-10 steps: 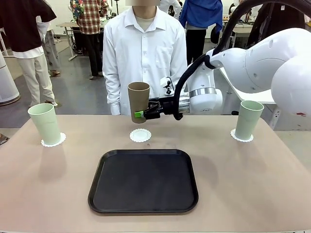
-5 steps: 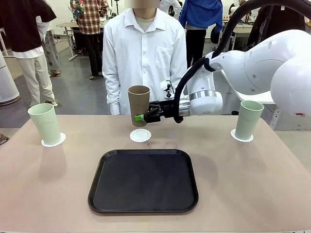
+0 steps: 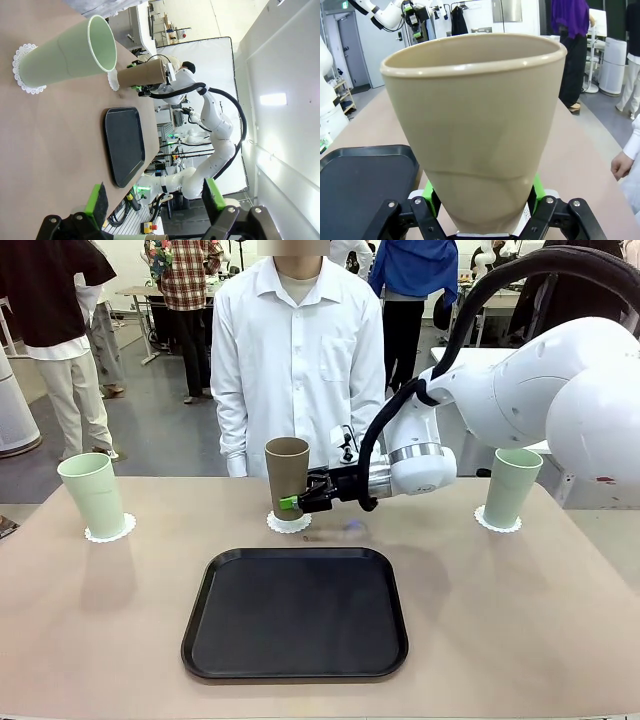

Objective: Place coasters on the table and set cups on them.
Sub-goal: Take one Reusable plastic cup from the Flat Tray and place it on a coaster set by the human.

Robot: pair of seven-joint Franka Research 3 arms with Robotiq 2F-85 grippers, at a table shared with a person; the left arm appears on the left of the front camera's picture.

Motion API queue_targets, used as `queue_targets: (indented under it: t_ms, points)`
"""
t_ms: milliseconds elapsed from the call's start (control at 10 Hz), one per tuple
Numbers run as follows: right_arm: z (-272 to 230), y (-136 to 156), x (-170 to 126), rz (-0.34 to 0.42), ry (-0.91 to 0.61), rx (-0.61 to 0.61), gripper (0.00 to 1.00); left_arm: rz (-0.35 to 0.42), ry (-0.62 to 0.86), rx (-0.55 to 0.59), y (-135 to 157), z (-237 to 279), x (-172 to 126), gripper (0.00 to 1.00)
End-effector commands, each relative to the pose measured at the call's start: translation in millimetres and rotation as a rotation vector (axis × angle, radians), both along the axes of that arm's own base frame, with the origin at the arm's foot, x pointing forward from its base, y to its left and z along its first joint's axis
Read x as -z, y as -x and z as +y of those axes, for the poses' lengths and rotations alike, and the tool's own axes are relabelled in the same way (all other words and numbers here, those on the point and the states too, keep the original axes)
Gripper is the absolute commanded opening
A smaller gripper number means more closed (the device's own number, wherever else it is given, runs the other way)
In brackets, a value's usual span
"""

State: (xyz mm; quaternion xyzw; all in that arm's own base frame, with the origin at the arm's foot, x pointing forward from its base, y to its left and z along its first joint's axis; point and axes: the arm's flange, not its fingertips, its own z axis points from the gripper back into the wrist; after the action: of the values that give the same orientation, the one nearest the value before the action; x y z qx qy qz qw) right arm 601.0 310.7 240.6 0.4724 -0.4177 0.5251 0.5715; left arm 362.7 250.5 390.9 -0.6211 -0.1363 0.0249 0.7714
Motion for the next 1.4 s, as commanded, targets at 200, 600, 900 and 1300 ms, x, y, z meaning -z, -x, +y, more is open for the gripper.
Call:
queue_targets:
  t_ms: [200,600,900,1300]
  points:
    - [6.9,-17.5,13.5,-0.005,-0.006,0.009,0.81,-0.007,0.0,-0.006,1.9,-0.8,-2.0,1.0]
    - [7.6,-20.3,16.6,0.003,0.003,0.007,0.81,-0.007,0.0,-0.006,1.9,-0.8,-2.0,1.0]
    - [6.2,-19.8,19.2,0.01,0.022,-0.005,0.81,-0.007,0.0,-0.006,1.9,-0.8,-2.0,1.0]
    - [6.8,-19.5,20.2,0.009,0.043,-0.009,1.0,-0.007,0.0,-0.006,1.9,-0.8,-2.0,1.0]
